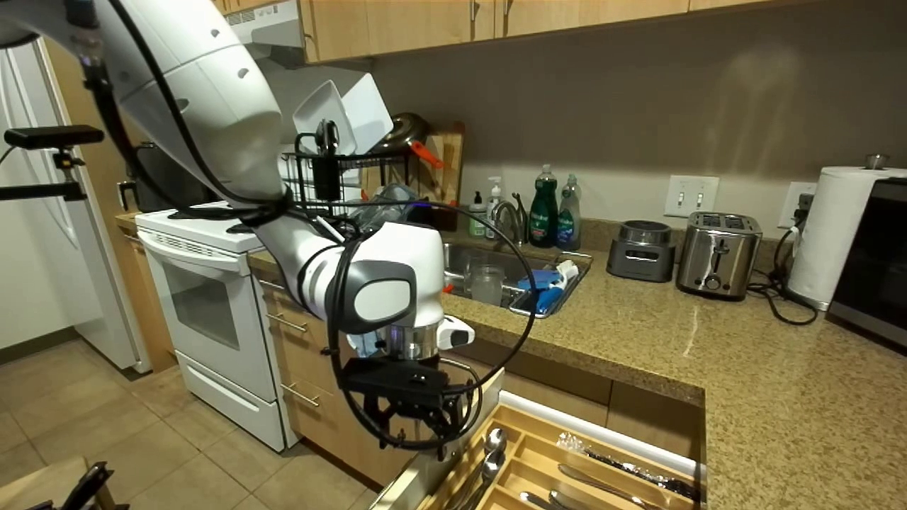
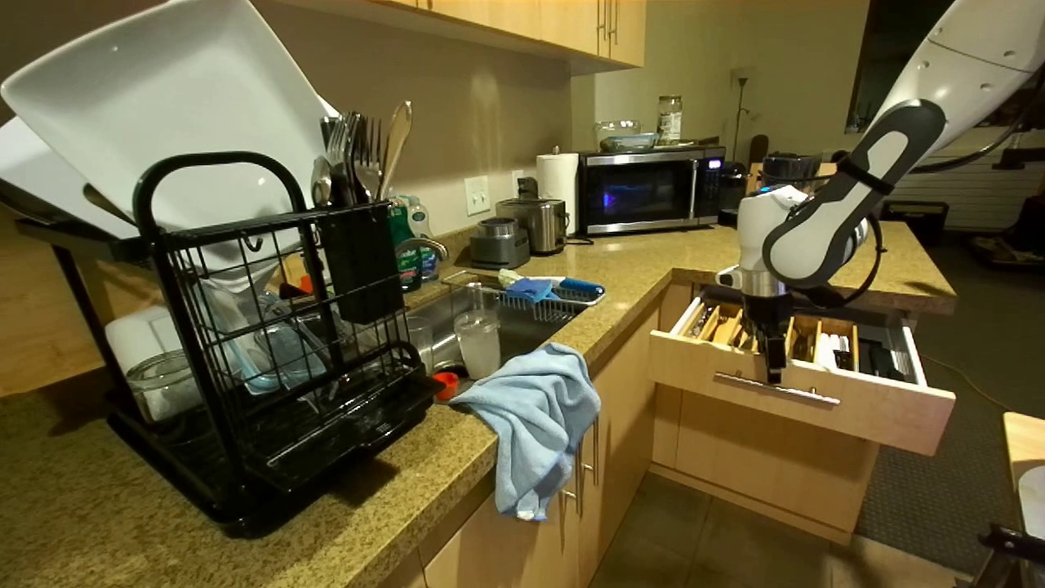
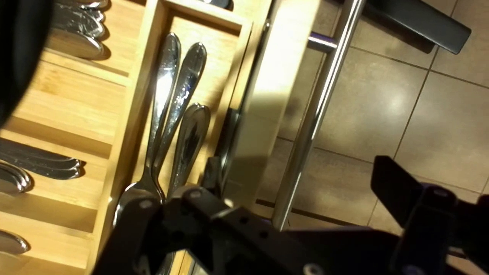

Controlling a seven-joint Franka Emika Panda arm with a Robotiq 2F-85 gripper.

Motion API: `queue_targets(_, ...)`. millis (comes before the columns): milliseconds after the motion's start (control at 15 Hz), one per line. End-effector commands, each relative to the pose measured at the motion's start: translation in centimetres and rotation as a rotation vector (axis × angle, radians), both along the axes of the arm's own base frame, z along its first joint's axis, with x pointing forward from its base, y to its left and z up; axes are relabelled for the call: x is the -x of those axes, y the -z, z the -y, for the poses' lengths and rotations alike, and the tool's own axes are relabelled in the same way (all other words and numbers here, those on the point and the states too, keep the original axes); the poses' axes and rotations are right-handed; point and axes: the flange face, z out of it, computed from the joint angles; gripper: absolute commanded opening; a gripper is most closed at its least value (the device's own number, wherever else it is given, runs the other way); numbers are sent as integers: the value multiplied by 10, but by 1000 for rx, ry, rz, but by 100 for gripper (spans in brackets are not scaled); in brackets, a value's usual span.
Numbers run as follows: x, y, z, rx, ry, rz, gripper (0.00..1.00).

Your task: Open the drawer

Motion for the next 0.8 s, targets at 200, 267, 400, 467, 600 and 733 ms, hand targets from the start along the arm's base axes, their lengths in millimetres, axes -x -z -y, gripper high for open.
queue_targets(200,2,7,-12,-57,-22,-36,100)
queue_targets(267,3,7,-15,-65,-33,-39,100)
queue_targets(400,5,7,-23,-82,-58,-50,100)
queue_targets(467,6,7,-27,-88,-69,-56,100)
queue_targets(600,8,7,-30,-88,-84,-62,100)
queue_targets(733,9,6,-31,-80,-98,-60,100)
